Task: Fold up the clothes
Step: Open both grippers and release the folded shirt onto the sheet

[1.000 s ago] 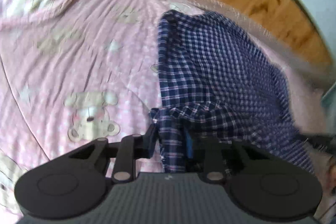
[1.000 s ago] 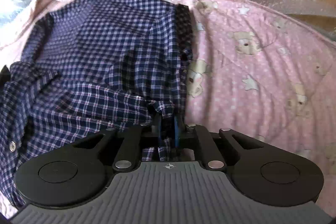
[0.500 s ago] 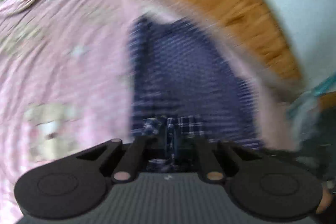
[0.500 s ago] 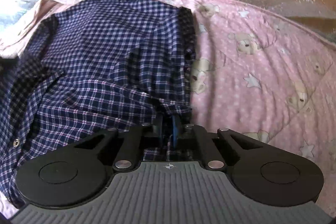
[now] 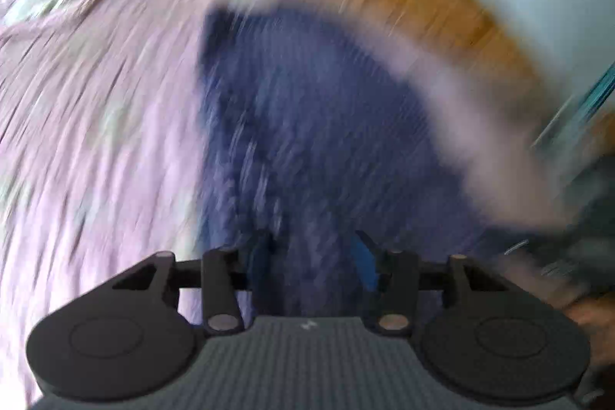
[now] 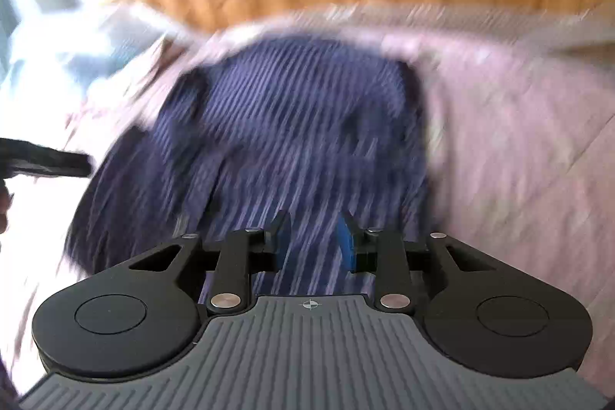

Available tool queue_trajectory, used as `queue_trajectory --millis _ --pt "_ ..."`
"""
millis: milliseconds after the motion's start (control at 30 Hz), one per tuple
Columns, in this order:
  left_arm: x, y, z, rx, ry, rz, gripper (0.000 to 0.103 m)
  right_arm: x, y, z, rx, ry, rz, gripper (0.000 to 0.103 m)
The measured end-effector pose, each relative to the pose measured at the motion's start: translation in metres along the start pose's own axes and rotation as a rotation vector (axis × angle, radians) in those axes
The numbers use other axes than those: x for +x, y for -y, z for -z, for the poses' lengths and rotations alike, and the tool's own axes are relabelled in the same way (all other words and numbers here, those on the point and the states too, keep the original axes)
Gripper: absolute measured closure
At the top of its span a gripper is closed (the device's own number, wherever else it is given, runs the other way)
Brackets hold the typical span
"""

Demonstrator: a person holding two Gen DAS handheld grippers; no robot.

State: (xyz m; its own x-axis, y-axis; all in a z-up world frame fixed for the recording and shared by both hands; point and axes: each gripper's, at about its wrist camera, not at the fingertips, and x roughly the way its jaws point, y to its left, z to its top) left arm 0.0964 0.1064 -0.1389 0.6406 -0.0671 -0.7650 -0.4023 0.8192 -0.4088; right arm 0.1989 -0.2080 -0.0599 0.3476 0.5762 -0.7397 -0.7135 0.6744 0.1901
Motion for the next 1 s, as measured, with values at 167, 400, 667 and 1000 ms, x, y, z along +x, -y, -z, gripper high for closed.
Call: queue_trajectory --millis 167,400,667,1000 --pt "-0.012 0.0 0.036 -0.077 -0.017 -0.166 0.059 0.0 0.02 0.047 -0.024 -0.033 0.086 0.077" --pt "-0.031 -0.004 0.077 -0.315 -0.015 -0.045 0.04 -0.057 0.017 0.069 0.195 0.008 -0.024 0.046" --pt "0.014 -0.018 0.053 -0.406 0.068 -0.082 0.088 -0.006 0.057 0.095 0.815 0.081 -0.085 0.085" --pt "0.011 -0.049 0.057 -0.391 -0.054 -0.011 0.084 -0.026 0.009 0.089 0.633 0.051 0.151 0.092"
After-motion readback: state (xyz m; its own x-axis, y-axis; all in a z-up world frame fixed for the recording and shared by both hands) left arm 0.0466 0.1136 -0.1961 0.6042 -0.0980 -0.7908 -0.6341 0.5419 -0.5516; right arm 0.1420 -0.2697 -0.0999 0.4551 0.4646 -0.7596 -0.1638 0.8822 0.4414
